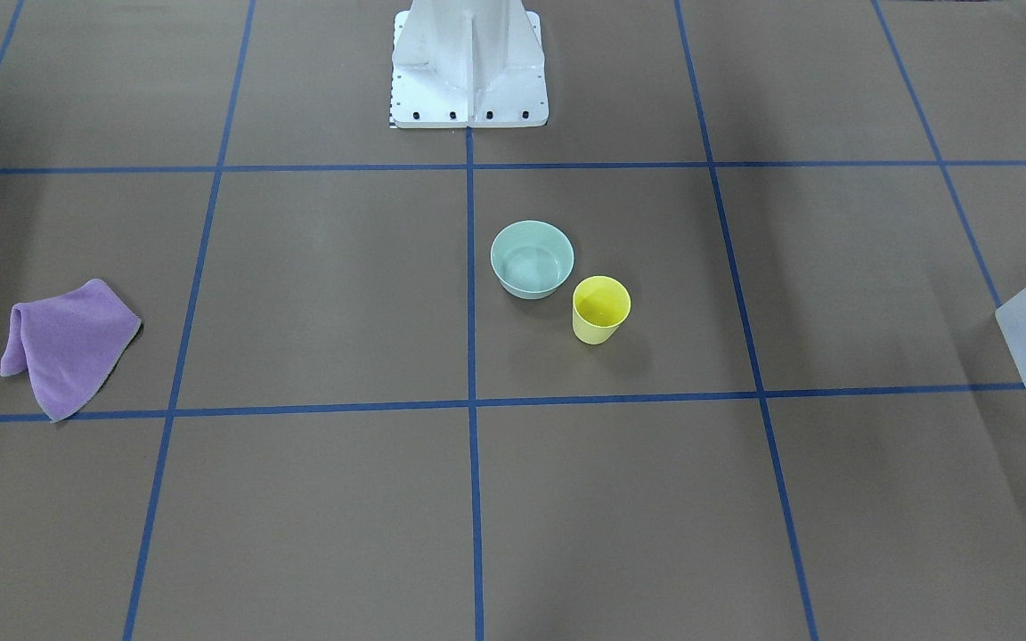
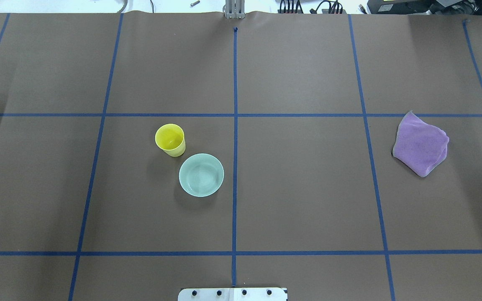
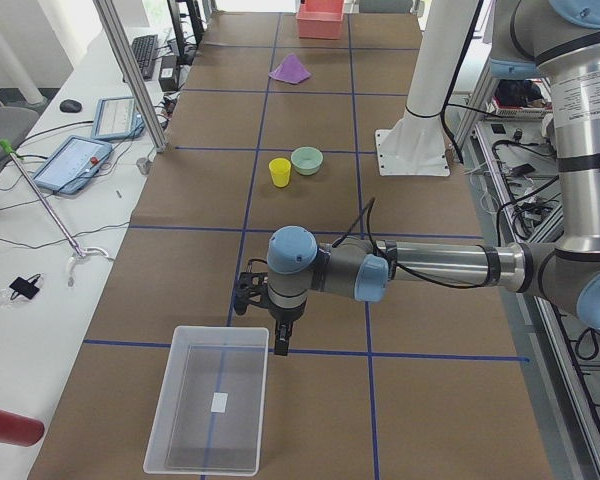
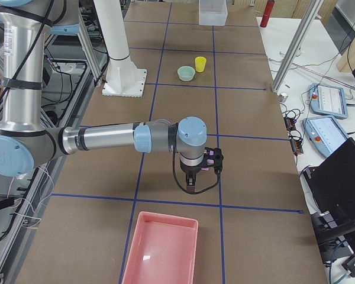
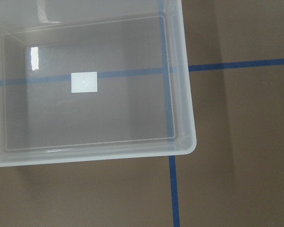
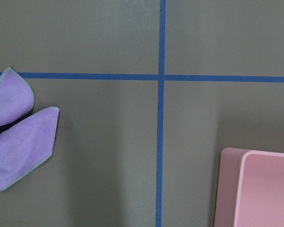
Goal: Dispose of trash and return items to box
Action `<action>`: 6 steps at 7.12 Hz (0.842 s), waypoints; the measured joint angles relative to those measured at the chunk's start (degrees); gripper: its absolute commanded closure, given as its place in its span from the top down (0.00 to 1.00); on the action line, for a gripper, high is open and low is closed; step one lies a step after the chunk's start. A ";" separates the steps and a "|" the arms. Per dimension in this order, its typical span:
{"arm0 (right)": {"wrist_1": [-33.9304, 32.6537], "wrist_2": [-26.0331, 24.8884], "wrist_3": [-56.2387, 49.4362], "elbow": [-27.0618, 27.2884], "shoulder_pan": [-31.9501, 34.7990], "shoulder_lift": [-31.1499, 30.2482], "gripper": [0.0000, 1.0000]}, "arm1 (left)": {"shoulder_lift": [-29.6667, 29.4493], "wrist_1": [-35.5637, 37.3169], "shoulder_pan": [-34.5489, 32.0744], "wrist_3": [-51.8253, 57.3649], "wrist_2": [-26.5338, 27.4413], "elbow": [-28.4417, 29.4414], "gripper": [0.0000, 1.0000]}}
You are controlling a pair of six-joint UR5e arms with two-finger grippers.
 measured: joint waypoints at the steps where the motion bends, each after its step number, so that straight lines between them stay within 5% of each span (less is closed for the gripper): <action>1: 0.02 0.01 -0.04 0.00 -0.02 -0.07 1.00 | 0.11 -0.05 -0.01 -0.08 -0.11 -0.33 0.99; 6: 5.77 0.11 0.26 -0.14 -0.03 -1.54 1.00 | -1.06 -2.63 0.40 -0.22 -2.08 -1.01 0.98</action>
